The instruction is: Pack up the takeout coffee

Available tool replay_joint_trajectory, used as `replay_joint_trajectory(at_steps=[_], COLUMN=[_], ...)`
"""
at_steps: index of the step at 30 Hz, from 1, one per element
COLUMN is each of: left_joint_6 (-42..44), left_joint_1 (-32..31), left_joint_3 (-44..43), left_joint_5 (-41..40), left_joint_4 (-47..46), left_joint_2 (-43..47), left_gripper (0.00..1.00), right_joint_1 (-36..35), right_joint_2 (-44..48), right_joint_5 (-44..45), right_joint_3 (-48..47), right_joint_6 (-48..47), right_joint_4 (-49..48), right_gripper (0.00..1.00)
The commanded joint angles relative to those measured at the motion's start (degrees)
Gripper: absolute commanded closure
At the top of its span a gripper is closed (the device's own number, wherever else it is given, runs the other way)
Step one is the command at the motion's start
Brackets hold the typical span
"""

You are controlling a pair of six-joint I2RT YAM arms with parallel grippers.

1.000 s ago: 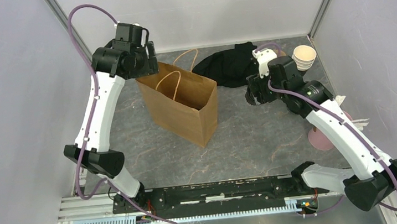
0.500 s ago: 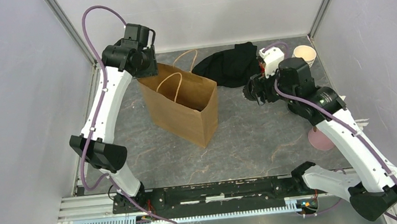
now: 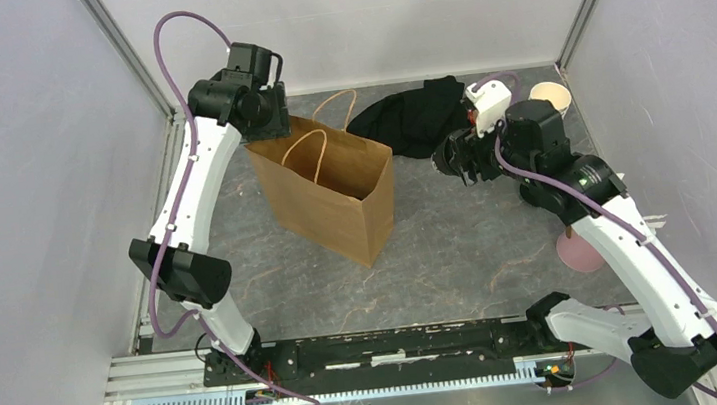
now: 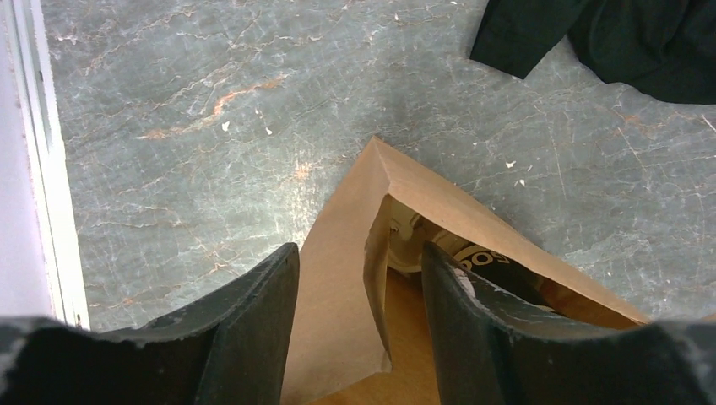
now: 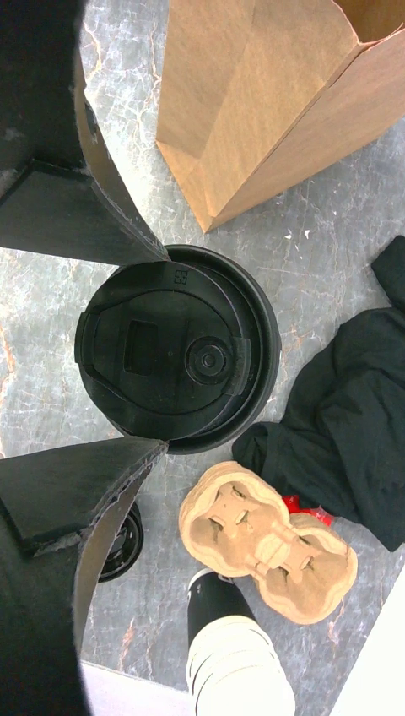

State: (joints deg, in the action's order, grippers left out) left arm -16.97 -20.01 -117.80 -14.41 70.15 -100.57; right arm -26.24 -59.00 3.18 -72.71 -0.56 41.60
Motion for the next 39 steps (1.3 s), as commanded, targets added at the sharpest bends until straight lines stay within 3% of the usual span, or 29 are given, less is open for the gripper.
replay_joint_trajectory(at_steps=[1, 6, 14, 30, 39], left_joint_6=[2.2, 2.3, 2.4, -2.4, -0.6], left_joint_1=[0.7, 0.7, 0.7, 0.8, 2.0], left_joint_3=[-2.7, -1.9, -0.8, 2.2, -0.3], left_joint_5=[3.0, 4.1, 1.8, 0.9, -1.4], left_joint_4=[-1.1, -1.0, 0.5, 6.7, 7.9], left_joint_2=[-0.2, -0.2, 2.3, 7.1, 3.7], left_gripper=[0.40, 0.52, 0.63, 0.69, 0.67], right_joint_1=[-0.2, -0.2, -0.3, -0.2, -0.3], right_joint_2=[-1.5, -3.5, -5.3, -4.7, -4.9], right_joint_5=[-2.0, -3.1, -6.1, -9.4, -10.5], right_joint_3=[-3.0, -5.2, -9.0, -11.4, -14.0], right_joint_6=[-1.0, -1.8, -2.4, -1.9, -0.6], right_joint_4=[-2.7, -2.8, -3.0, -3.5, -3.0], right_gripper=[1.00, 1.00, 1.00, 1.00, 1.00])
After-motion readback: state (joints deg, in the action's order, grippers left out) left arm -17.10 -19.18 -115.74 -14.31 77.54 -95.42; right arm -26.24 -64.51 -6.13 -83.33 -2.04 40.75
